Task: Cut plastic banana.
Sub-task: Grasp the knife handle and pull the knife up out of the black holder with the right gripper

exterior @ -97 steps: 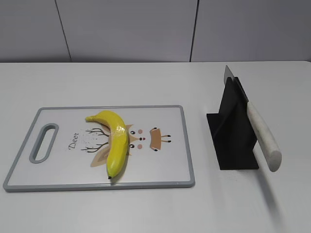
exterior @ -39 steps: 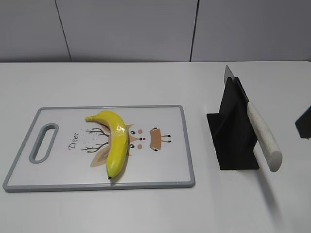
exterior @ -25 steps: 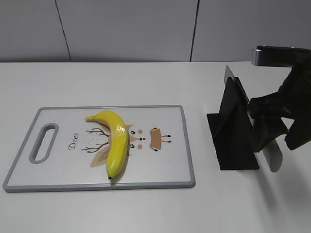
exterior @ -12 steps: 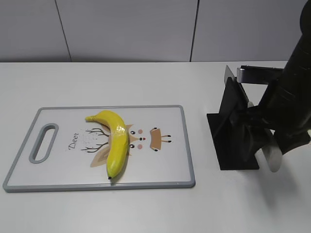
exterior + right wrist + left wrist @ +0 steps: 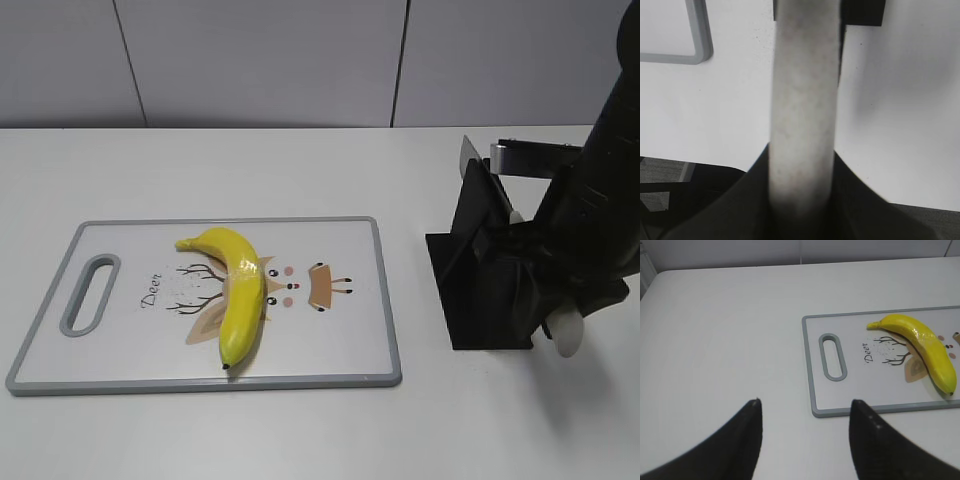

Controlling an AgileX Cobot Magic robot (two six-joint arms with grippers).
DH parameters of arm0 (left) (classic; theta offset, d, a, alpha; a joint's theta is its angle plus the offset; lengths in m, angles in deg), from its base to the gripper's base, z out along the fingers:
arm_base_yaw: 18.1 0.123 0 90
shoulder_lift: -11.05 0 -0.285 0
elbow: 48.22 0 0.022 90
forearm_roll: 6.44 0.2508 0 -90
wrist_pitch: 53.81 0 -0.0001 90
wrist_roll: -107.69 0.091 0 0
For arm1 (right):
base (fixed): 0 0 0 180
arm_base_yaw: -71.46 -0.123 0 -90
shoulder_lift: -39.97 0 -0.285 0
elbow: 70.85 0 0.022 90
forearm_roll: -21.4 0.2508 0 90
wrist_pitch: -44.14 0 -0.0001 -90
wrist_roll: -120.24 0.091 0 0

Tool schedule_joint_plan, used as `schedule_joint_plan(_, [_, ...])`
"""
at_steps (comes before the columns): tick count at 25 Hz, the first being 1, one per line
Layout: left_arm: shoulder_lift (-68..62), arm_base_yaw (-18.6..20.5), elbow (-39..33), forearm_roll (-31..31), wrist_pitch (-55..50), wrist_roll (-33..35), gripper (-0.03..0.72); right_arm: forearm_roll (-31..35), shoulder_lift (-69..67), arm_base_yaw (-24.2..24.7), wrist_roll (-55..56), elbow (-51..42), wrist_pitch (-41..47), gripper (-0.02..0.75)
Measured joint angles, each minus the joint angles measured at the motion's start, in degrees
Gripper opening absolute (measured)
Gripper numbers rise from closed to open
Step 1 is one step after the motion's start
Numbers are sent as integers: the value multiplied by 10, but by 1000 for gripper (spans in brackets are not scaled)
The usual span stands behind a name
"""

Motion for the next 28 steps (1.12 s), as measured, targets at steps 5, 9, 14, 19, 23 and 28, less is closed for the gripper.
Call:
schedule_joint_plan(5, [0,0,0,0,0,0,535,-1,20,0,4,18,9,166])
schedule_joint_plan(9, [0,0,0,0,0,0,533,-28,53,-1,8,36,22,166])
schedule_joint_plan(14, [0,0,0,0,0,0,533,-50,90,-1,13,43,34,166])
schedule_joint_plan(19, [0,0,0,0,0,0,531,-53,129,-1,-12,77,44,165])
schedule_joint_plan(23, [0,0,1,0,1,0,528,-54,133,-1,-56,132,54,165])
schedule_joint_plan(28, [-42,0,40,0,35,16,528,-54,117,-1,-117,209,56,164])
